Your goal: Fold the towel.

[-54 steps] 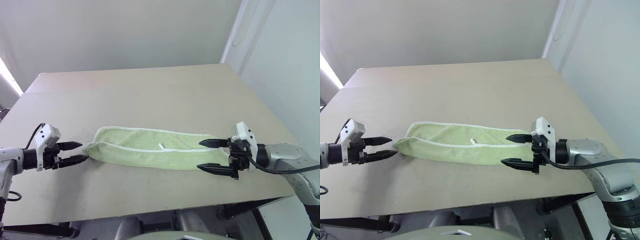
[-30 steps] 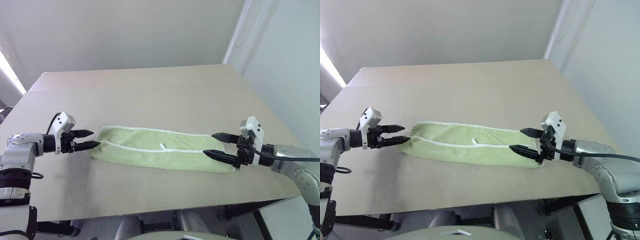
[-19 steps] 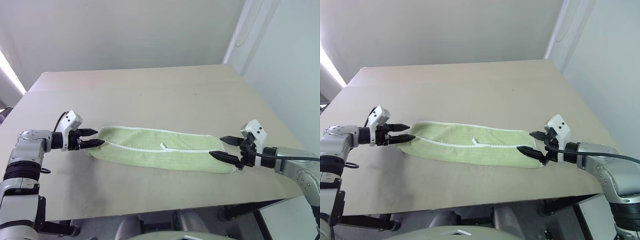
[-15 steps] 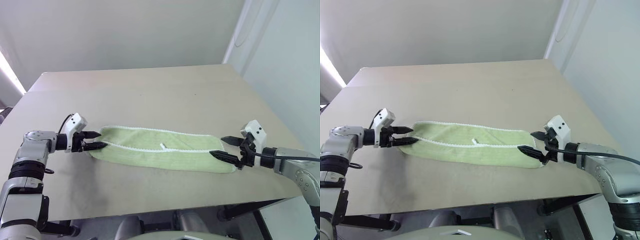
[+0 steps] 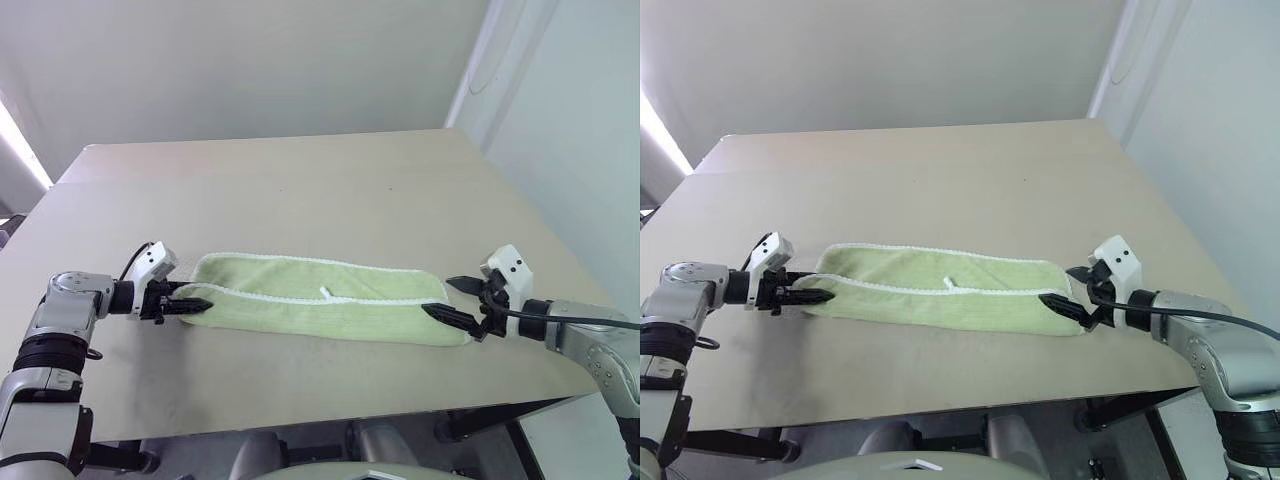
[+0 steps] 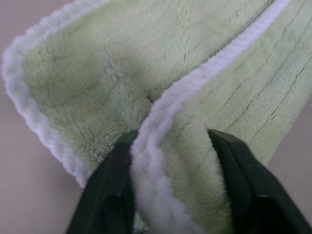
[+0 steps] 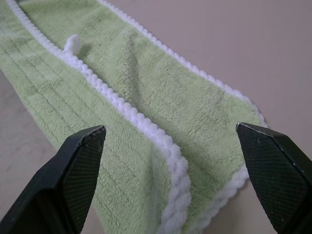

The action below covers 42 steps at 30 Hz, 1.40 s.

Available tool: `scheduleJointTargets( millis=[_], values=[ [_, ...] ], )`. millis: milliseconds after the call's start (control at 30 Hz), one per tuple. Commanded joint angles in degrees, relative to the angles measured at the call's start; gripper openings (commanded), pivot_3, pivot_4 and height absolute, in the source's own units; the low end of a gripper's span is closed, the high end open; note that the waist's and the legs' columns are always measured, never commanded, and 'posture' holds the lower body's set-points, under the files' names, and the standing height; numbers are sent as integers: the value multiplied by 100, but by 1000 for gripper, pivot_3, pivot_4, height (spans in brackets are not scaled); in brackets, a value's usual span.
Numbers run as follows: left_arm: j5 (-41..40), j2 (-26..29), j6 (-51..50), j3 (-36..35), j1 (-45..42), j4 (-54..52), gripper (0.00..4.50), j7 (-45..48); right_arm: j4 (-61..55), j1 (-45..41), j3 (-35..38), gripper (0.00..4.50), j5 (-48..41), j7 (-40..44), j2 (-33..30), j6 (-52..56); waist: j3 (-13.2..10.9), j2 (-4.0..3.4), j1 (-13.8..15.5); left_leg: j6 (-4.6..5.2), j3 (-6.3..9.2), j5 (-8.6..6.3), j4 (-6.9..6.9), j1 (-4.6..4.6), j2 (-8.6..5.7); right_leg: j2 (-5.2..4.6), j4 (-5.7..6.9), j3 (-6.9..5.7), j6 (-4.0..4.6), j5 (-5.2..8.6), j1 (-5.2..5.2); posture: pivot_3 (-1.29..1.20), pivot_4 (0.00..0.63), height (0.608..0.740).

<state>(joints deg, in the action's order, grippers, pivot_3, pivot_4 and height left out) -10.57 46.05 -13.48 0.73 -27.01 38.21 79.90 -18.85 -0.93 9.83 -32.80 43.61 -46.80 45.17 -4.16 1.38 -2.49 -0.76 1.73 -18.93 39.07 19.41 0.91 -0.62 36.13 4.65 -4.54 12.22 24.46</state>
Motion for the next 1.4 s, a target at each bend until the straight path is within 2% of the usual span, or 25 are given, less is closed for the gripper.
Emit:
scheduleJointTargets(
  millis=[33, 467, 600, 733, 1367, 1400],
  values=[
    [-245, 102, -205, -311, -126, -192, 2356, -56, -104, -91, 78, 4500, -2, -3, 40, -97, 0, 0, 0, 0, 0, 0, 0, 0, 0, 0, 0, 0, 0, 0, 0, 0, 0, 712],
    [-385, 176, -620, -289, -32, -537, 2356, 132, -105, -121, 50, 4500, 157, 11, 24, -147, 0, 0, -1, 0, 0, 0, 0, 0, 0, 0, 0, 0, 0, 0, 0, 0, 0, 712],
    [-368, 189, -682, -245, -16, -541, 1415, 196, -99, -115, 50, 4500, 198, 9, 32, -155, 0, 0, -4, 0, 0, 0, 0, 0, 0, 0, 0, 0, 0, 0, 0, 0, 0, 712],
    [-321, 207, -664, -216, 1, -528, 26, 234, -136, -96, 59, 4500, 215, -1, 50, -127, 0, 0, -2, 0, 0, 0, 0, 0, 0, 0, 0, 0, 0, 0, 0, 0, 0, 712],
    [-210, 185, -537, -229, -101, -351, 26, -25, 98, -96, 69, 4500, -12, 123, -68, 711, 0, 0, -3, 0, 0, 0, 0, 0, 0, 0, 1, 0, 0, 0, 0, 0, 0, 712],
    [-214, 186, -542, -230, -95, -359, 5, -33, 97, -94, 78, 4311, 2, 120, -65, 687, 0, 0, -3, 0, 0, 0, 0, 0, 0, 0, 1, 0, 0, 0, 0, 0, 0, 712]
  ],
)
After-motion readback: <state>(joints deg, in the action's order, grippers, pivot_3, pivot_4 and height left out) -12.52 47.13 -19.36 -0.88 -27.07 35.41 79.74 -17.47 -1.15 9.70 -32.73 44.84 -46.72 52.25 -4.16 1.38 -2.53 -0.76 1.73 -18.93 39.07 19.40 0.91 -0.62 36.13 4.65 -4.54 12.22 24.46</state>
